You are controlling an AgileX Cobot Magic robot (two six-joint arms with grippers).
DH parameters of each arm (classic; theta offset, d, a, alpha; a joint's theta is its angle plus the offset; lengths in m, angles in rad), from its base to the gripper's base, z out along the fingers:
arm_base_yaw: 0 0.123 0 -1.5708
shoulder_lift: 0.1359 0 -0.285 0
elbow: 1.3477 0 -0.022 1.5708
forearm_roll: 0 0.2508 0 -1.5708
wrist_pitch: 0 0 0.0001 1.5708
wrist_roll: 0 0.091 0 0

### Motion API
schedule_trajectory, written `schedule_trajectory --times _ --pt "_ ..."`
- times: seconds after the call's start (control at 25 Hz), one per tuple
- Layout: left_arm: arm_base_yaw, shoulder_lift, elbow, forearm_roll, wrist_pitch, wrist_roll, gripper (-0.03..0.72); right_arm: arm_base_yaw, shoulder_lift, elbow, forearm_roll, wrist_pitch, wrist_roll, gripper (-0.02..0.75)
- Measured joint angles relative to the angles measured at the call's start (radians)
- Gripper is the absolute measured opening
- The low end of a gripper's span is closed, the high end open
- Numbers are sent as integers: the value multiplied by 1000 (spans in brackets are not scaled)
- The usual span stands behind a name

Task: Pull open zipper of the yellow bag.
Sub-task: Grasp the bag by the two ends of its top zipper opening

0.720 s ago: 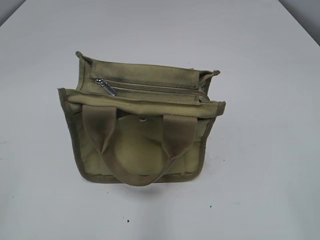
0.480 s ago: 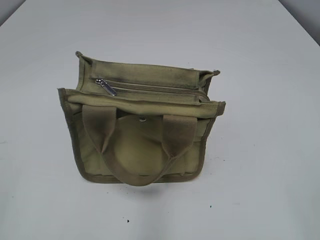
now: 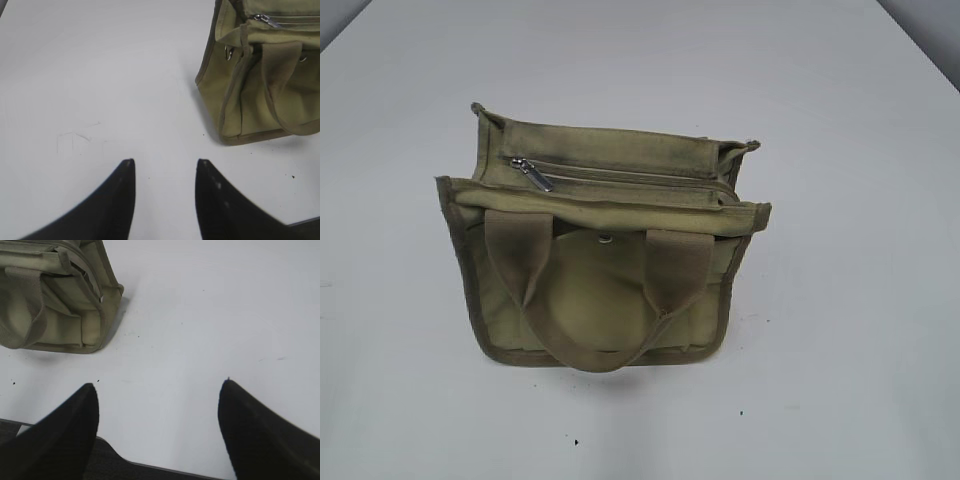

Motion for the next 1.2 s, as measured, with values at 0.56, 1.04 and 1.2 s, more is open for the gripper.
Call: schedule_trajectory --times 0.56,1.04,1.2 --pt "0 0 0 -3 0 0 312 0 0 0 1 0 0 576" --pt "0 67 -11 -250 -225 0 312 0 65 -9 69 -69 -21 576" --pt "0 227 -16 -407 -388 0 312 14 210 -16 131 -214 -85 576"
